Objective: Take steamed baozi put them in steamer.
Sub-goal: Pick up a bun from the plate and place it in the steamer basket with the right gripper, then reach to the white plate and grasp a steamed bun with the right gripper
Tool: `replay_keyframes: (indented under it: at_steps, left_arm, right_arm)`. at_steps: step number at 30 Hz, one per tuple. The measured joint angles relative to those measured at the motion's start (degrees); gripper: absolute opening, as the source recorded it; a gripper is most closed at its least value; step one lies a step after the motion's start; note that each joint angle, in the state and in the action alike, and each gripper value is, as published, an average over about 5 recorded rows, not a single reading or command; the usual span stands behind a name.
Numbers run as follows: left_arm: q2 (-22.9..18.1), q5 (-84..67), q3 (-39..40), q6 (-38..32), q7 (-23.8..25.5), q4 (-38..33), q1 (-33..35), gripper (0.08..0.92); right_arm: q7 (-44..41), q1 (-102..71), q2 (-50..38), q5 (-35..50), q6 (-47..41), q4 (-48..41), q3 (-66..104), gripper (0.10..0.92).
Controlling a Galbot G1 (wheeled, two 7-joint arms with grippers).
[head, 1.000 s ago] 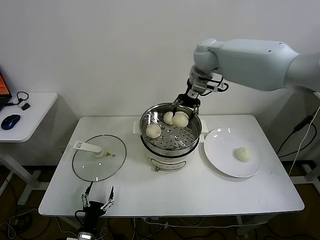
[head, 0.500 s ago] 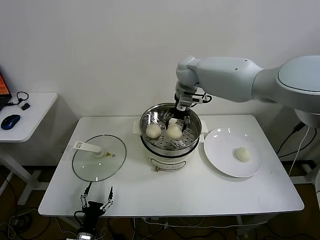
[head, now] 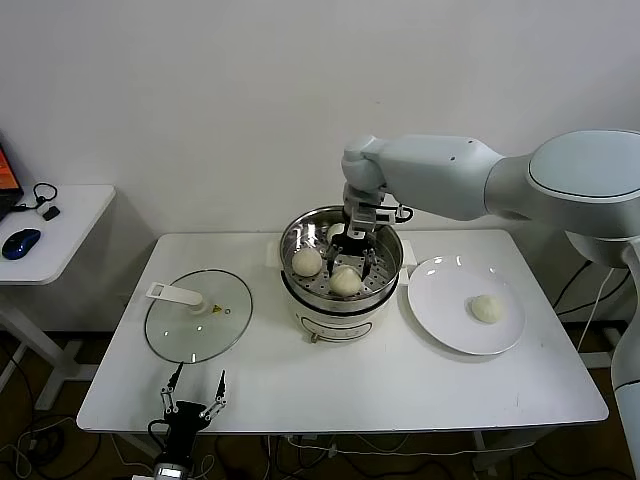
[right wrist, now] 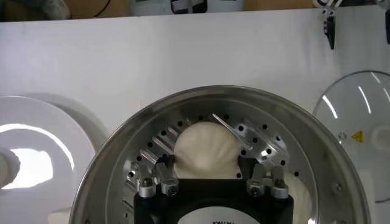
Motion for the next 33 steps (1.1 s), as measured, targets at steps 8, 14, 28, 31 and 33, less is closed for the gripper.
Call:
replay_keyframes:
  at_steps: [8, 14, 28, 31, 33]
  left_arm:
    - [0.06, 0.14, -0.07, -0.02, -0.02, 0.11, -0.05, 0.823]
    - [0.03, 0.17, -0.06, -0.03, -0.02, -0.27, 0.16, 0.823]
    - [-0.04, 0.86, 0.12, -0.26, -0.14, -0.8, 0.62, 0.823]
    - [-0.12, 0.95, 0.13, -0.29, -0.18, -0.76, 0.64, 0.823]
    - [-0.17, 0.97, 0.1, -0.26, -0.18, -0.74, 0.64, 0.823]
  right_arm:
    - [-0.29, 0.28, 0.37, 0.73, 0.0, -0.74, -0.13, 0.818]
    - [-0.92, 1.77, -0.23, 2.82, 0.0, -1.33, -0.78, 0.823]
    - [-5.45, 9.48, -6.55, 13.56, 0.0, -0.61, -9.9, 0.823]
    - [-6.65, 10.42, -9.15, 14.62, -0.37, -0.15, -11.73, 0.823]
    - [-7.35, 10.75, -11.02, 14.93, -1.59, -0.03, -12.56, 0.823]
